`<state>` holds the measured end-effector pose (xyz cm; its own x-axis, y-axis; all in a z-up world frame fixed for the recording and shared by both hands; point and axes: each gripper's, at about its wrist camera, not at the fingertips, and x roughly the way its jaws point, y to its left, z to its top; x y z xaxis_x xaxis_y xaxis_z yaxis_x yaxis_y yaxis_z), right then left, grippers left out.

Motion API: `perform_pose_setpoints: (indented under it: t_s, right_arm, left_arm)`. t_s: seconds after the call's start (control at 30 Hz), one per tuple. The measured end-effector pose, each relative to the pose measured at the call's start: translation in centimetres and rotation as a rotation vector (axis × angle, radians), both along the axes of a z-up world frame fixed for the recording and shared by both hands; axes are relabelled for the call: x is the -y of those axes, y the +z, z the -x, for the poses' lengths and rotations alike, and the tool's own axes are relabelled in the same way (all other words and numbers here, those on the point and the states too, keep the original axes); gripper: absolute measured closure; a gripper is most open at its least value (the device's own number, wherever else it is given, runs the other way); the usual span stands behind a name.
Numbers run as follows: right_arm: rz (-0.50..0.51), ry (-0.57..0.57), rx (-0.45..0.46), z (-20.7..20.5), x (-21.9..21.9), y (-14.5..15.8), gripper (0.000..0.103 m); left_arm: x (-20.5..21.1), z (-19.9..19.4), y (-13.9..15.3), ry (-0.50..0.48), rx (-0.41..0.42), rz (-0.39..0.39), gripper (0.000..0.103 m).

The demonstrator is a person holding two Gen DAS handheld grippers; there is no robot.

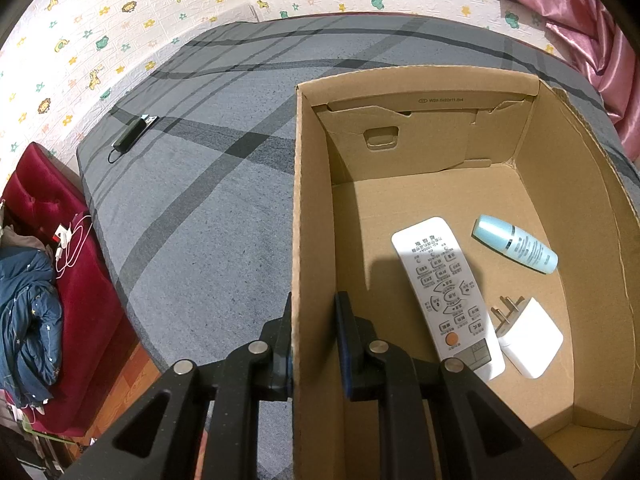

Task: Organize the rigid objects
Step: 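Move the right gripper back toward the small white charger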

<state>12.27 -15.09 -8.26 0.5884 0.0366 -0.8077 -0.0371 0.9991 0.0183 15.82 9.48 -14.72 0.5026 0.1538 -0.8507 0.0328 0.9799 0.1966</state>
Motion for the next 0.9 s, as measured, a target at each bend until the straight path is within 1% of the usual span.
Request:
perform_pose_setpoints:
  t_s: [0.3,0.77,0.8,0.83,0.9]
  right_arm:
    - [0.004,-0.018,-0.031,1.6,2.2,-2.8,0.0]
    - [-0.009,0.0,-0.079,2.8,3.0,-6.2,0.001]
    - [-0.009,0.006,-0.083,2.8,2.9,-6.4,0.005]
    - [-0.009,0.012,-0.09,2.8,2.8,-6.7,0.011]
    - [-0.007,0.026,-0.108,2.7,2.6,-7.3,0.017]
  left_arm:
    - [0.1,0.0,0.0,0.0,0.001,-0.002,0.085]
    - [0.0,0.0,0.0,0.0,0.001,-0.002,0.085]
    - [0.1,0.0,0.0,0.0,0.001,-0.002,0.085]
    - [0.1,0.0,0.0,0.0,0.001,-0.002,0.085]
    - [0.1,0.0,0.0,0.0,0.001,-0.002,0.085]
